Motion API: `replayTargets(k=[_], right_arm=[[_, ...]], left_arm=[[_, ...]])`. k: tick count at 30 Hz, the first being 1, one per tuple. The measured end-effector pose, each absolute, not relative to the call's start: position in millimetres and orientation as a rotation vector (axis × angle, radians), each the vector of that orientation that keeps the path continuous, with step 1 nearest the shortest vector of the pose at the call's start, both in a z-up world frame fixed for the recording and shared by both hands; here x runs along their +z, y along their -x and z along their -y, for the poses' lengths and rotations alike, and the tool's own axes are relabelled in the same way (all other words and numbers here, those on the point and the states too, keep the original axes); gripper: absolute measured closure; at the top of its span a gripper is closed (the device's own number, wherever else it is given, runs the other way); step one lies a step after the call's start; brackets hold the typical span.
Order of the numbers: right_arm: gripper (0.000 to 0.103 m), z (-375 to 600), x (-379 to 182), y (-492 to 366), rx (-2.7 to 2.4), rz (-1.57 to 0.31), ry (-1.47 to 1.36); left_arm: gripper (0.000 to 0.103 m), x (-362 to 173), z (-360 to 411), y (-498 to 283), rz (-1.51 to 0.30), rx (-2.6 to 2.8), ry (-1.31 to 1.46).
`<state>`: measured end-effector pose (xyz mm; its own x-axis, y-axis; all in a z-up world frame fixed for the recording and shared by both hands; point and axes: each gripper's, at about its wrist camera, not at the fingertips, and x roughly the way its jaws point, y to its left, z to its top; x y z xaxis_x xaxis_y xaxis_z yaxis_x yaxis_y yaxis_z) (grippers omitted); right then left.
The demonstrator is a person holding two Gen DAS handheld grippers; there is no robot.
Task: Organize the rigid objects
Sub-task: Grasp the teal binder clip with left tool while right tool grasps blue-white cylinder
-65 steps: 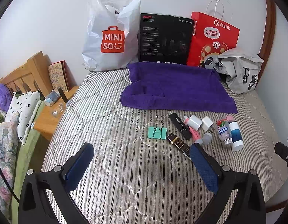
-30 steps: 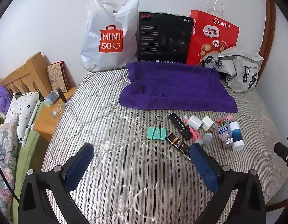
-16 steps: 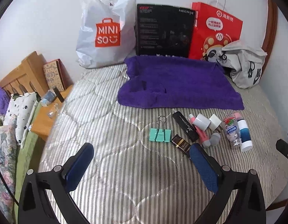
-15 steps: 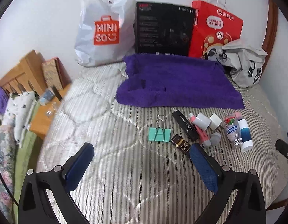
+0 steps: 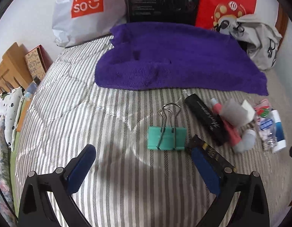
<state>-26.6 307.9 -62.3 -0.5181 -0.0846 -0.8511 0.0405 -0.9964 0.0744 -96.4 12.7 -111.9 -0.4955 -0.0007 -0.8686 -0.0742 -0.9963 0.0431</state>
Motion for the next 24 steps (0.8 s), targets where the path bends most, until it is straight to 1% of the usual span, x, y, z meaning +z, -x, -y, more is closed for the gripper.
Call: replayTargets(k=[3, 8, 10, 12, 15, 17, 20, 22, 23, 24], right_arm=[[0.0, -309, -67, 30, -2.667, 0.065, -1.525], [0.0, -310, -76, 37, -2.643, 0.045, -1.556], [0.0, -310, -79, 39, -2.635, 0.045, -1.569], [0.0, -311, -82, 43, -2.626, 0.057, -1.572], [0.0, -312, -82, 47, -2.599, 0.099, -1.573], [0.0, -311, -81, 48, -2.606, 0.088, -1.572], [0.0, -311, -77, 49, -2.613, 0.079, -1.558], [0.0, -311, -76, 49, -2.608, 0.091, -1.552], [0.0, -312, -76, 48, -2.606, 0.1, -1.55], [0.0, -313, -76, 48, -2.602, 0.109, -1.55]], left_arm=[[0.001, -113, -11, 101, -0.071, 2.673, 1.538], [0.002, -114, -13, 112, -0.049, 2.67, 1.516], [0.008, -115, -14, 115, -0.086, 2.677, 1.526], [0.008, -119, -13, 117, -0.147, 2.668, 1.554], [0.012, -120, -8, 116, -0.097, 2.646, 1.556], [0.014, -119, -10, 114, -0.103, 2.652, 1.555], [0.023, -118, -14, 111, -0.117, 2.648, 1.538], [0.035, -117, -15, 108, -0.107, 2.64, 1.527], [0.038, -116, -17, 106, -0.113, 2.637, 1.511], [0.044, -116, -18, 104, -0.118, 2.633, 1.5]])
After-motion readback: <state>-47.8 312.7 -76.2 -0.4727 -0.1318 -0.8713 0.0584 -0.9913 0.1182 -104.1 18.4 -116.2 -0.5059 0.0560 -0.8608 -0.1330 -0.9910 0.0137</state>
